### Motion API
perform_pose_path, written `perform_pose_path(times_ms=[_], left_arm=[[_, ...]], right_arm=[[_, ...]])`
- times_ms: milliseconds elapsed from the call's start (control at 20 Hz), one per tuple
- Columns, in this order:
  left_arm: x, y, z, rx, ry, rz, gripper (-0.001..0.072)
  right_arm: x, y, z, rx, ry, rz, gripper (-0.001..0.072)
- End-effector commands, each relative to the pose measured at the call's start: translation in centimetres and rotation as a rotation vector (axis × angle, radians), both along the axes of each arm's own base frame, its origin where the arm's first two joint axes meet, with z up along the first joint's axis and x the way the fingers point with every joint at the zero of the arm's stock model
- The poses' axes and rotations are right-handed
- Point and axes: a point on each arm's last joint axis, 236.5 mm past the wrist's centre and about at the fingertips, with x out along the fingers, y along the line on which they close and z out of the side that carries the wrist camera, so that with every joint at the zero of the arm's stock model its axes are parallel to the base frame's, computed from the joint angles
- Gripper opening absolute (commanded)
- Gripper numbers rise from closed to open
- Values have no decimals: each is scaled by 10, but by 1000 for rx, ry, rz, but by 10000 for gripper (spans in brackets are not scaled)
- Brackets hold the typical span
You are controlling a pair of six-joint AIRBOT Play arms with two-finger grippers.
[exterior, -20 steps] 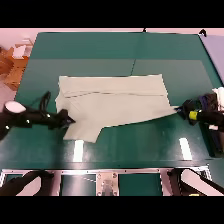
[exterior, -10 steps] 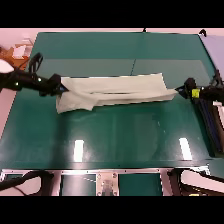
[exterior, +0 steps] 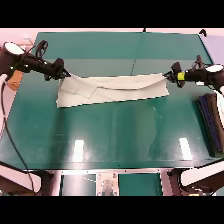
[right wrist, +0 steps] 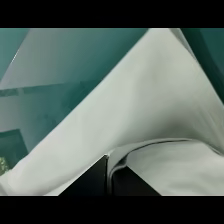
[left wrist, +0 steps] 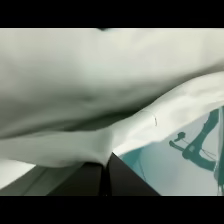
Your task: Fold the shirts.
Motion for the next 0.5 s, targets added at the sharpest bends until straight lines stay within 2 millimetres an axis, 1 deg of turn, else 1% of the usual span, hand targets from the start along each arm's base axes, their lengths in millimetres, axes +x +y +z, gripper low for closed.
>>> perform_pose_path(times_ms=[0,50,100,150,200,250,300,350,400,450], left_arm=[[49,0,-14,-51,-109,66,418],[69,4,-11,-74,-155,139,660],[87,12,-5,-82,-210,210,673],[100,24,4,-74,-263,255,673],[107,37,16,-73,-294,282,672],[107,48,26,-78,-303,281,672],[103,57,31,-85,-288,269,672],[95,63,32,-103,-251,264,672],[87,69,32,-118,-215,256,672],[81,75,32,-126,-192,244,671]], right_arm=[[44,8,-32,43,17,-70,279],[63,2,-36,61,-14,-125,468],[81,-4,-34,97,-50,-177,502],[94,-12,-26,130,-83,-213,502],[100,-21,-16,132,-107,-214,502],[100,-31,-6,105,-130,-186,502],[96,-40,4,85,-150,-138,502],[89,-49,10,77,-146,-101,501],[78,-60,11,66,-120,-66,501],[65,-71,8,45,-86,-35,498]])
